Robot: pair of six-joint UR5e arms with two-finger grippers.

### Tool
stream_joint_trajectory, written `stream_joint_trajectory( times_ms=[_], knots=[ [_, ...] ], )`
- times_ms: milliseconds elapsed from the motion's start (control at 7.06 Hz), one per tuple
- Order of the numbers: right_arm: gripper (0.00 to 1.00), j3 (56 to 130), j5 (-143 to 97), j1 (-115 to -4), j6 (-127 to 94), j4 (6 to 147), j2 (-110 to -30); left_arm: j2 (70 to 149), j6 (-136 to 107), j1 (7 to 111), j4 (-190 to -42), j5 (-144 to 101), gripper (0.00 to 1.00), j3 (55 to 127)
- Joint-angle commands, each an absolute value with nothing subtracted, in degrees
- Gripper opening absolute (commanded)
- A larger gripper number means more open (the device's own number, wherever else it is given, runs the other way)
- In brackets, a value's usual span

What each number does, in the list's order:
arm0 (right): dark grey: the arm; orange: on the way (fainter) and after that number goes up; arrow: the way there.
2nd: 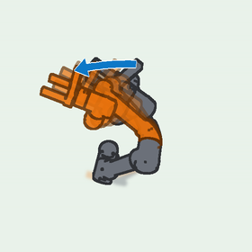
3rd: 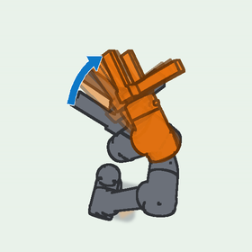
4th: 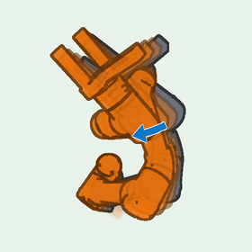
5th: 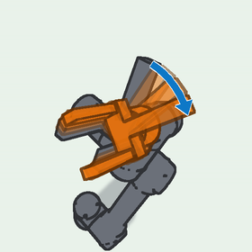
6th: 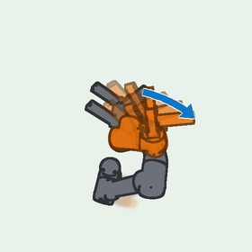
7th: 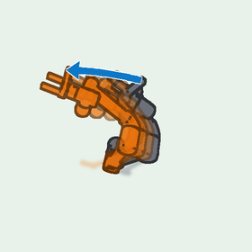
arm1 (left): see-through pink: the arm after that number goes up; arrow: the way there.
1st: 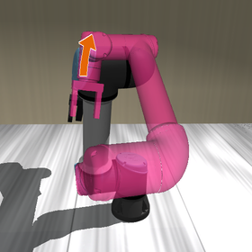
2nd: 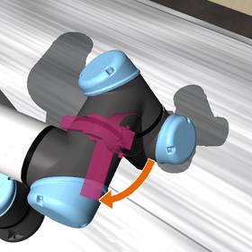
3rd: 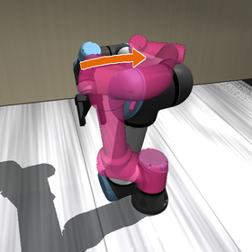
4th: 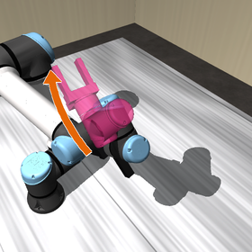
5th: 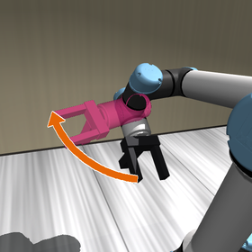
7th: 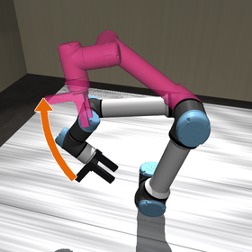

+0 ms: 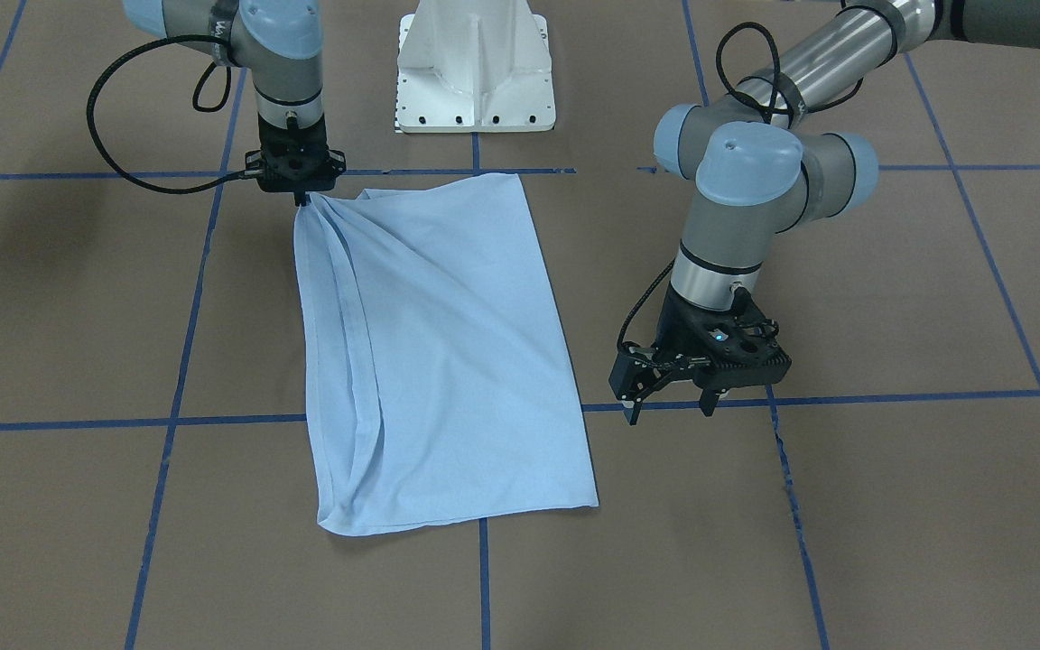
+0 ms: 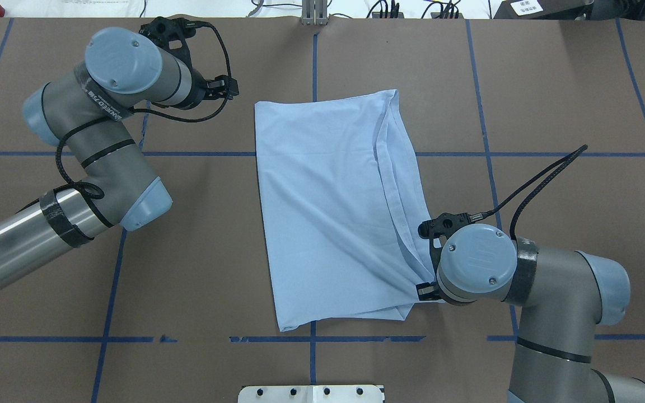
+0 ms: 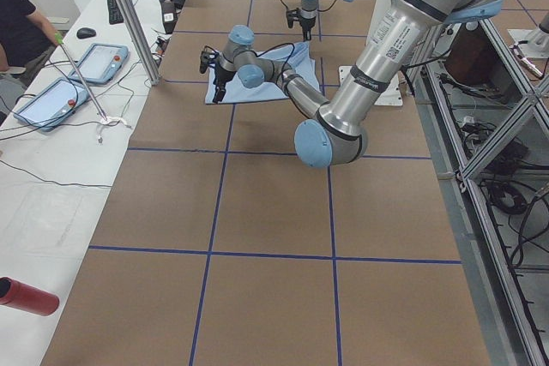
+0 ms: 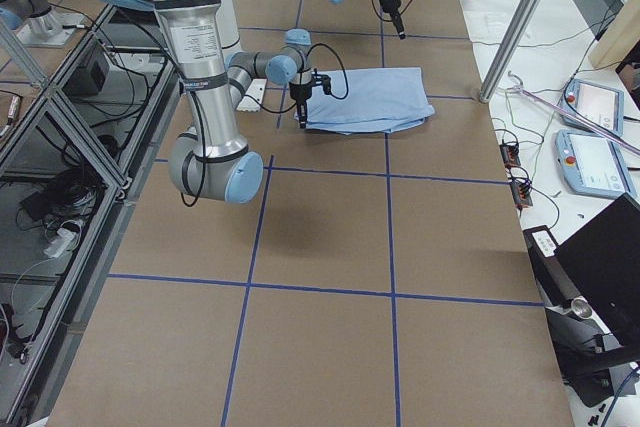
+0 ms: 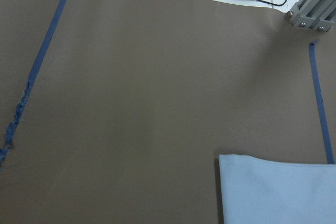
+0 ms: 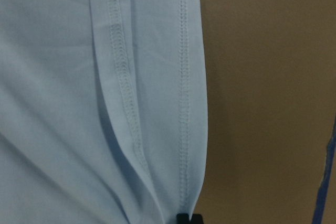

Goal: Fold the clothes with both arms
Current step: 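Grasp the shirt's side edge nearest the robot with the right gripper, then fold the grasped edge inward over the shirt with the right gripper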

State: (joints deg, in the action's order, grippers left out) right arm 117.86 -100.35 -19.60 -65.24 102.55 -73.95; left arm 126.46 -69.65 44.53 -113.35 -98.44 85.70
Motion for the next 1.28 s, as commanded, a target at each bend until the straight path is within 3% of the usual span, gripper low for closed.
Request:
stream_joint_trajectory(
  times_ms=[0,283,567,709,1134],
  knots=[
    [1.0,117.78,-100.46,-21.95,-65.48,102.39,-70.95,126.39,-69.61,44.56,-113.91,-98.44,1.0,85.61],
    [1.0,114.63,-100.63,-26.53,-64.69,100.74,-65.86,126.39,-69.52,44.56,-113.91,-98.53,1.0,85.69],
    [1.0,105.33,-100.63,-28.38,-64.34,91.97,-61.11,126.47,-69.61,44.47,-113.91,-98.61,1.0,85.96],
    [1.0,105.29,-101.24,-29.17,-64.34,91.85,-60.91,126.47,-69.61,44.56,-113.82,-98.61,1.0,86.39],
    [1.0,98.48,-101.07,-29.97,-60.65,91.84,-57.95,126.56,-69.61,44.47,-113.82,-98.61,1.0,91.75]
  ],
)
